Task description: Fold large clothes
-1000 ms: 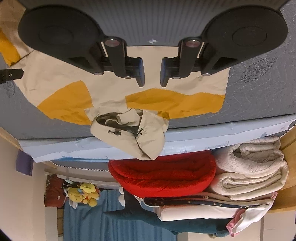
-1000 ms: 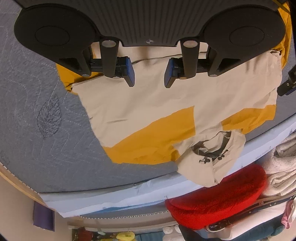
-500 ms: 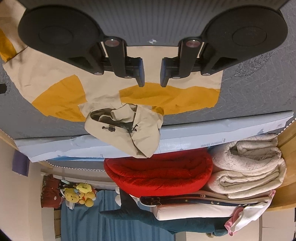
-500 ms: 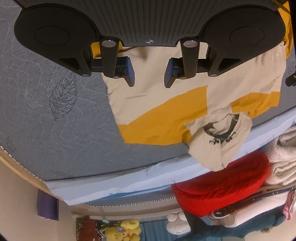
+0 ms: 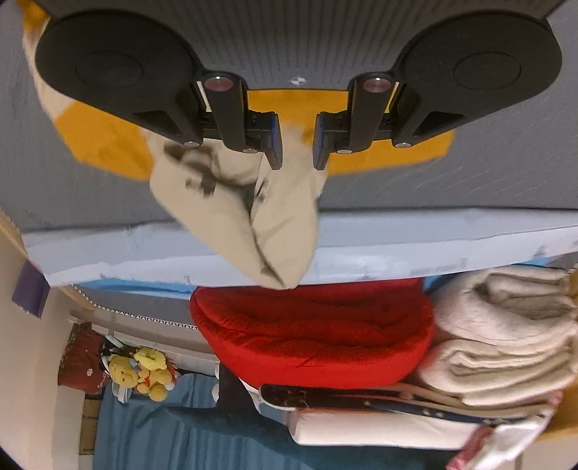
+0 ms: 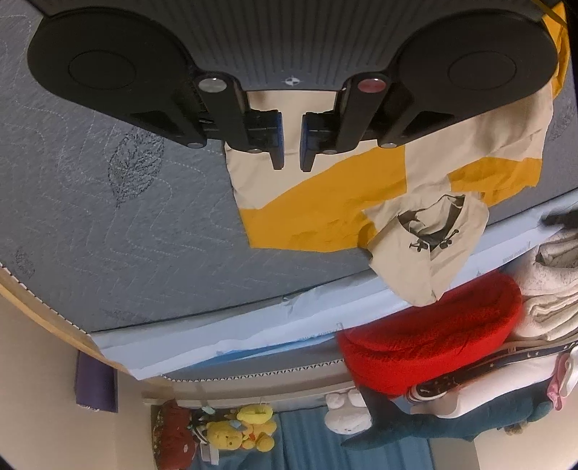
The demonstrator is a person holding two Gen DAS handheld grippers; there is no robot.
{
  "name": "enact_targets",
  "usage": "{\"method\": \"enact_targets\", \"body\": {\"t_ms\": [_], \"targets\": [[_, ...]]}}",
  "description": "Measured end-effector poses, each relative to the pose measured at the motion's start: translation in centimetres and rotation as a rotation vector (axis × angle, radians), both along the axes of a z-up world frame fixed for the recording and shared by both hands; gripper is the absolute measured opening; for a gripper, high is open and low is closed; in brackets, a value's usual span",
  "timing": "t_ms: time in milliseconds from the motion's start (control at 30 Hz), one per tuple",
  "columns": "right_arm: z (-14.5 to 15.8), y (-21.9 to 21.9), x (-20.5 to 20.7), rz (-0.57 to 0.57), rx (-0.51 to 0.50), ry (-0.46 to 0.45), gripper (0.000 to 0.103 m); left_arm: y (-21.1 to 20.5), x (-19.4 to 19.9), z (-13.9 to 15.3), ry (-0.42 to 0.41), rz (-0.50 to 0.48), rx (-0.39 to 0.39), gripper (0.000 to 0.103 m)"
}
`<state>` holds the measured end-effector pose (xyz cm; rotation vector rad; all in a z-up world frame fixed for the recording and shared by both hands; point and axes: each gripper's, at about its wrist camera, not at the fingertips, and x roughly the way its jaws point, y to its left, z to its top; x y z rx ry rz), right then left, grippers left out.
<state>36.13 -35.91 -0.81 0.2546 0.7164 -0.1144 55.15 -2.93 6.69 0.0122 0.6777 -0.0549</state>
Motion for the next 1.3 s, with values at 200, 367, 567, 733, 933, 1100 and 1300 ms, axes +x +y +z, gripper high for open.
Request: {"method": "enact_targets", "body": {"t_ms": [200, 367, 567, 733, 933, 1100, 1300], "targets": [[-0.8, 0.2, 0.6, -0.016, 0.002, 0.035, 0.010, -1.9, 12.5, -1.7, 0.117, 0.019, -0.085, 0.020], [-1.6, 0.5, 1.1, -0.022, 0.000, 0.060, 0.010, -2.9, 21.0, -4.1, 0.125, 0.081, -0.091, 0.020], [-2.5, 0.7, 1.7, -0.027, 0.002, 0.090, 0.010, -3.9, 27.7, -7.7, 0.135, 0.175, -0.090, 0.051], [-3.1, 0.7, 1.7, -0.021, -0.012, 0.113, 0.010, -5.0, 29.9, -9.8, 0.123, 0.219, -0.077, 0.066], [-3.3, 0.8, 1.9, -0.017, -0.005, 0.122, 0.010, -5.5, 30.7, -10.5, 0.137, 0.151, 0.059, 0.000], [-2.6, 0.6, 1.9, -0.019, 0.013, 0.106, 0.010, -5.1, 26.8, -6.9, 0.039, 0.072, 0.114, 0.000], [-0.9, 0.6, 1.2, -0.035, 0.049, 0.058, 0.010, -3.5, 15.6, -1.0, -0.088, -0.161, 0.154, 0.000]]}}
